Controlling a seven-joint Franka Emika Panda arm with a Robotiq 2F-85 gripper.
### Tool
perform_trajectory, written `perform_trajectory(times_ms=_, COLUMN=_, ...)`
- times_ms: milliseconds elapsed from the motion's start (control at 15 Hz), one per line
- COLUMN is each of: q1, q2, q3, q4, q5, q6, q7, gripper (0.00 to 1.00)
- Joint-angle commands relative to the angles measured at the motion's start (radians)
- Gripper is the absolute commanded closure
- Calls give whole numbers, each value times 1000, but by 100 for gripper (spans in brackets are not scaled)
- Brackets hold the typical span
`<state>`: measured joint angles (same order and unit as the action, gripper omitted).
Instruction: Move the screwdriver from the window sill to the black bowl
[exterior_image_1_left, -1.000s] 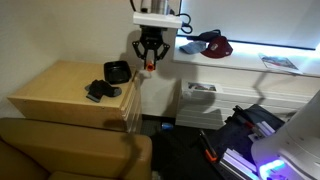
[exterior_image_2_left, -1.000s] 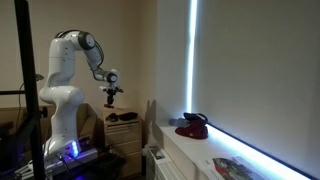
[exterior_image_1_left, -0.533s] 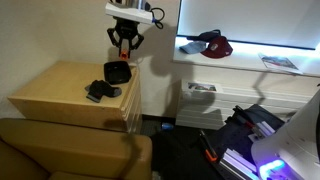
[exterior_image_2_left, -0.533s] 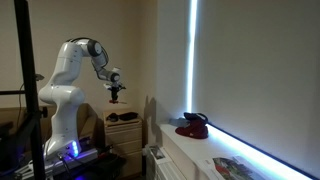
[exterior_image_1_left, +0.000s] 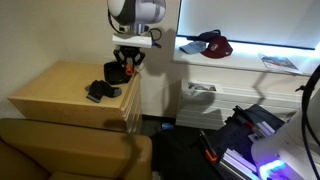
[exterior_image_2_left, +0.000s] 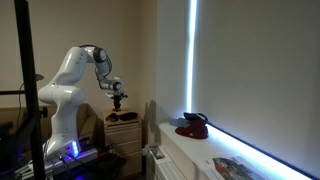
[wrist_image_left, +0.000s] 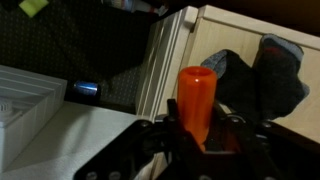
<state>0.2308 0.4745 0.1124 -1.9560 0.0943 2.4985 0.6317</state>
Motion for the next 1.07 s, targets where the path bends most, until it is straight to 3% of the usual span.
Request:
perform_trajectory(times_ms=0, q1=64, q2=117, q3=-64, q4=112, q5=-69, q6=97, q7=4, gripper=92)
perform_trajectory(times_ms=533, q1=148, q2=401, q3=-174, q4=493, q5=-90, q6=97, q7=65, gripper=92)
perform_trajectory(times_ms=1000, q1=201, q2=492, q3=-241, q4=591, q5=-107, q6=135, q7=160, gripper=92)
